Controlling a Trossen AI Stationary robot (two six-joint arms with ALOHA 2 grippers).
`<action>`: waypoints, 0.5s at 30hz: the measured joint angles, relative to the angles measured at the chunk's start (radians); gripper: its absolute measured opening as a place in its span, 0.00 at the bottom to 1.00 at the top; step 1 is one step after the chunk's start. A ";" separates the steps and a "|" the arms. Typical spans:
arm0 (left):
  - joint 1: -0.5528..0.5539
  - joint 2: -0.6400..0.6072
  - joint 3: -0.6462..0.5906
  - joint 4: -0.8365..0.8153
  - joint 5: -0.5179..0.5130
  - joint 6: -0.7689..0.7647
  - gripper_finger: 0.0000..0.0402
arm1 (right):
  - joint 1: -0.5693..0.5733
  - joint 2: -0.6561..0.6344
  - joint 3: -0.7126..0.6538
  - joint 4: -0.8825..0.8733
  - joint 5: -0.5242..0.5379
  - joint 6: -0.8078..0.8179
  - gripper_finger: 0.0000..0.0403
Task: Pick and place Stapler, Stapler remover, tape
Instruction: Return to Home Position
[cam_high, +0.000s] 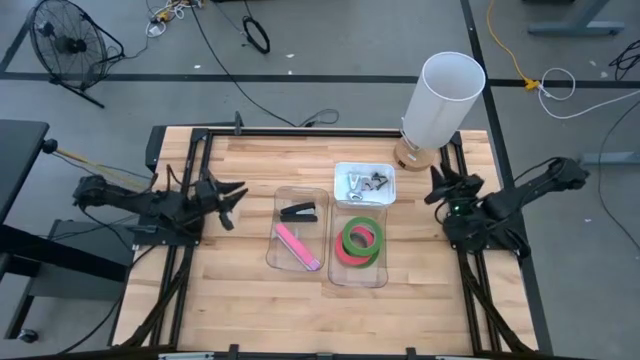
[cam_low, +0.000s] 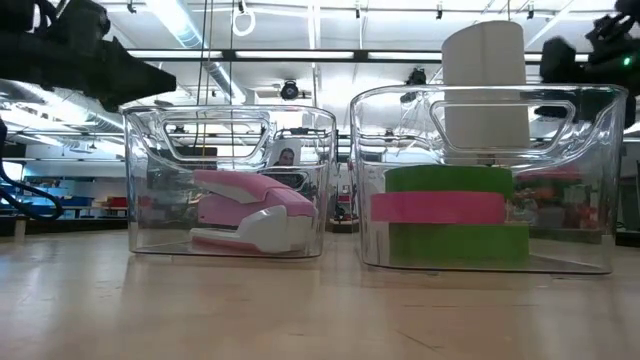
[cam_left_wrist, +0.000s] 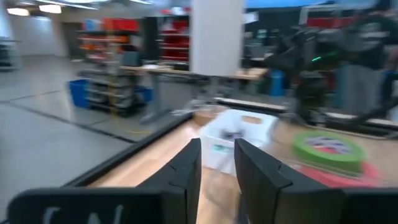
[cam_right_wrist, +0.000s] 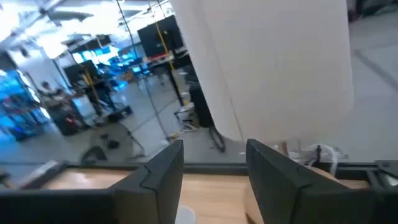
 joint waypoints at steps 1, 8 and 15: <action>0.013 0.001 0.000 0.000 0.046 -0.009 0.24 | -0.008 0.009 -0.026 0.066 -0.001 -0.061 0.44; 0.048 0.007 0.000 -0.076 0.132 -0.050 0.20 | -0.037 0.025 -0.187 0.277 -0.078 -0.194 0.44; 0.048 0.006 0.000 -0.072 0.132 -0.138 0.19 | -0.038 0.025 -0.203 0.406 -0.504 -0.170 0.44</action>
